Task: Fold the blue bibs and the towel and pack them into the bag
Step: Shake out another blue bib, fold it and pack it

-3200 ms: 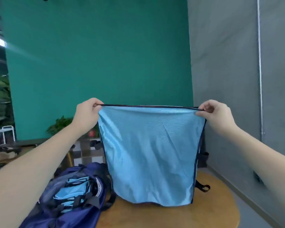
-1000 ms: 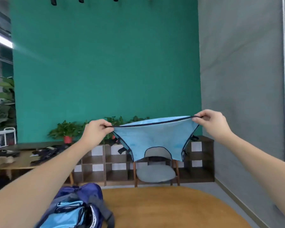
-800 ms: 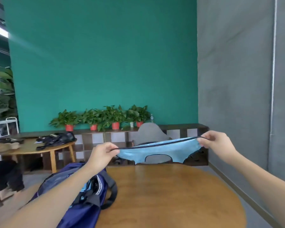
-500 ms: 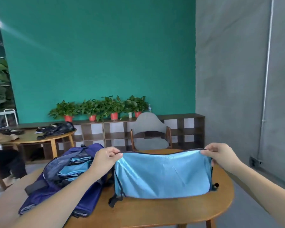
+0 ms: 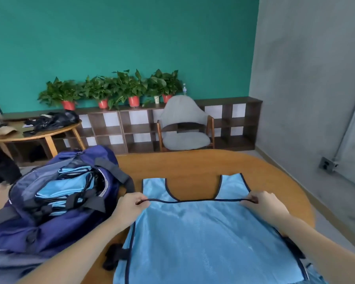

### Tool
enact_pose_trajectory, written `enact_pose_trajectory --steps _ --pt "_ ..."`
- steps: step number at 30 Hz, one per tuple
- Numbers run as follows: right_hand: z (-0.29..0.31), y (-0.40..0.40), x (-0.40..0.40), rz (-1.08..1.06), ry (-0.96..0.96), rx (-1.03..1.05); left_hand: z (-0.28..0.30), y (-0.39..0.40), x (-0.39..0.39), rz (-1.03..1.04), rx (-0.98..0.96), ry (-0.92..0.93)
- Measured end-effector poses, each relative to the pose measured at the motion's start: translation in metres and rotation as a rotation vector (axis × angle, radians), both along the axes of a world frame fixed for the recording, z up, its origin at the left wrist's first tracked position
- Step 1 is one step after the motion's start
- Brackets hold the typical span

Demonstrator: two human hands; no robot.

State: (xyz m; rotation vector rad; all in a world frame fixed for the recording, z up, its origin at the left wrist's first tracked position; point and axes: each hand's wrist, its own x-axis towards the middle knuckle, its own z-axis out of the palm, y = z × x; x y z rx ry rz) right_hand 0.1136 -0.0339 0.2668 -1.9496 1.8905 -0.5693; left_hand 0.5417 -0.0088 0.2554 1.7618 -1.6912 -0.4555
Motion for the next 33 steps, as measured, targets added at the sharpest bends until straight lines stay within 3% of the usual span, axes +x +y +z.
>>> enact_pose_trajectory --steps 6,12,15,18,22,29,33 --pt "-0.004 -0.020 -0.007 0.032 -0.059 -0.047 -0.003 -0.012 0.002 0.017 -0.024 0.118" --pt "0.015 -0.039 0.000 -0.016 -0.254 -0.309 0.034 -0.022 0.002 0.000 -0.173 0.407" --pt "0.006 -0.058 0.005 -0.025 -0.261 -0.192 0.023 -0.040 0.008 0.000 -0.045 0.320" --pt "-0.023 -0.063 0.003 -0.047 -0.145 -0.112 -0.011 -0.046 0.016 0.022 0.138 0.221" --pt "-0.032 -0.061 0.006 -0.047 -0.117 -0.170 -0.027 -0.038 0.013 0.080 -0.018 0.189" --pt "-0.032 -0.055 0.011 0.015 -0.044 -0.204 -0.024 -0.029 0.006 0.074 -0.072 0.160" --pt "-0.016 -0.050 0.012 0.062 -0.158 -0.251 -0.006 -0.024 -0.002 0.024 -0.126 0.223"
